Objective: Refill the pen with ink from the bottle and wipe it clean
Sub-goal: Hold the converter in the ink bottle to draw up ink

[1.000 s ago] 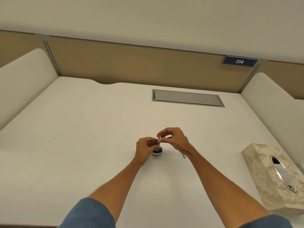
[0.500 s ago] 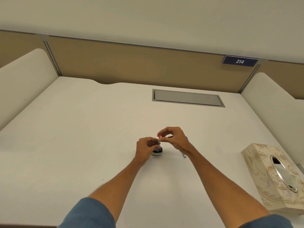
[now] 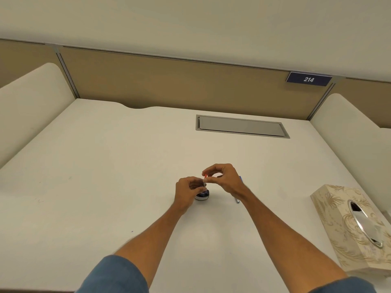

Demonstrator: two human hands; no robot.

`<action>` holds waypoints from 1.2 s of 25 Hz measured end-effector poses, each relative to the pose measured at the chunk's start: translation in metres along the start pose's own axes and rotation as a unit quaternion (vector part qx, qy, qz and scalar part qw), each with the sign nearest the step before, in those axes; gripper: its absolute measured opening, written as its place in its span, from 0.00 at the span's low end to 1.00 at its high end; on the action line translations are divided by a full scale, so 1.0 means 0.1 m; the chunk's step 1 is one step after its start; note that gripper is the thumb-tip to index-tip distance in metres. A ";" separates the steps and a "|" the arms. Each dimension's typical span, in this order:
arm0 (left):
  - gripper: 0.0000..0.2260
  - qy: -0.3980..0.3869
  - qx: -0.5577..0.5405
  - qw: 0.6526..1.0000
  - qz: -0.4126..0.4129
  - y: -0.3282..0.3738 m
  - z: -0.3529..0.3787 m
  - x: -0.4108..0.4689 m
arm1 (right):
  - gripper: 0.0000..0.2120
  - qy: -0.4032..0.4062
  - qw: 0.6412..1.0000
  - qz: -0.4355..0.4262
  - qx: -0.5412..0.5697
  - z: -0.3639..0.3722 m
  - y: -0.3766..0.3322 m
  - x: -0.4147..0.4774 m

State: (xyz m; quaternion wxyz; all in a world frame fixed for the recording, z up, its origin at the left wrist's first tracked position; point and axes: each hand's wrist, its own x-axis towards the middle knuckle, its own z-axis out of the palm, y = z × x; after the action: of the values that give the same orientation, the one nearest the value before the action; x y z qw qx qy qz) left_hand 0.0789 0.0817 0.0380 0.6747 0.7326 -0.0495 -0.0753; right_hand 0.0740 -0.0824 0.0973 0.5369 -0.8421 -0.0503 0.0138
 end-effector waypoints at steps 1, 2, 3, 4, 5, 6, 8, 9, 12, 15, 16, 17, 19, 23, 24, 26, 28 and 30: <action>0.09 0.000 -0.001 1.000 0.000 0.00 0.00 0.00 | 0.06 -0.002 1.000 0.001 0.000 0.00 0.00 0.00; 0.09 0.000 -0.001 1.000 -0.001 0.00 0.00 0.00 | 0.05 -0.004 1.000 0.001 0.000 -0.01 0.00 0.00; 0.09 0.001 -0.002 1.000 -0.001 0.00 0.00 0.00 | 0.05 -0.004 1.000 -0.001 0.000 -0.01 -0.01 0.00; 0.09 0.001 -0.001 1.000 -0.001 0.00 0.00 0.00 | 0.04 -0.002 1.000 -0.004 -0.002 -0.01 -0.01 0.00; 0.09 0.001 -0.001 1.000 -0.001 0.00 0.00 0.00 | 0.04 0.000 1.000 -0.007 -0.004 -0.01 -0.01 0.00; 0.09 0.001 0.000 1.000 -0.001 0.00 0.00 0.00 | 0.04 0.003 1.000 -0.009 -0.006 0.00 -0.01 0.00; 0.09 0.001 0.001 1.000 0.001 0.00 0.00 0.00 | 0.05 0.008 1.000 -0.012 -0.006 0.00 0.00 0.01; 0.09 0.000 0.001 1.000 0.000 0.00 0.00 -0.01 | 0.05 0.006 1.000 -0.012 -0.005 0.00 0.00 0.01; 0.09 0.001 -0.001 1.000 -0.002 0.00 0.01 -0.01 | 0.06 -0.008 1.000 -0.005 -0.004 -0.01 0.02 0.01; 0.10 0.005 -0.005 1.000 -0.005 0.00 0.00 -0.01 | 0.05 -0.013 1.000 -0.001 -0.003 -0.01 0.02 0.00; 0.10 0.005 -0.005 1.000 -0.005 0.00 0.00 -0.01 | 0.04 -0.011 1.000 -0.002 -0.002 -0.01 0.02 0.00; 0.10 0.005 -0.005 1.000 -0.005 0.00 0.00 -0.01 | 0.04 -0.009 1.000 -0.003 -0.003 0.00 0.01 0.00; 0.09 0.006 -0.004 1.000 -0.006 0.00 0.00 -0.01 | 0.04 -0.003 1.000 -0.008 -0.008 0.00 0.00 0.00; 0.09 0.004 -0.003 1.000 -0.006 0.00 0.00 -0.01 | 0.05 0.000 1.000 -0.003 -0.010 0.01 0.02 0.00; 0.09 0.004 -0.002 1.000 -0.006 0.00 0.01 -0.01 | 0.05 -0.002 1.000 -0.001 -0.011 0.00 0.02 0.00; 0.09 0.006 -0.003 1.000 -0.006 0.00 0.01 -0.01 | 0.05 -0.008 1.000 0.000 -0.015 -0.01 0.03 0.01; 0.10 0.008 -0.004 1.000 -0.007 0.00 0.01 -0.01 | 0.04 -0.010 1.000 -0.002 -0.013 -0.01 0.02 0.02; 0.10 0.007 -0.002 1.000 -0.006 0.00 0.01 -0.01 | 0.03 -0.004 1.000 -0.004 -0.013 0.00 0.01 0.01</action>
State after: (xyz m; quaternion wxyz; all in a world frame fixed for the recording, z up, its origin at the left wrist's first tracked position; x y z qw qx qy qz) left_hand 0.0774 0.0811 0.0383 0.6762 0.7319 -0.0402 -0.0741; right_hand 0.0753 -0.0829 0.0962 0.5254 -0.8489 -0.0561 0.0148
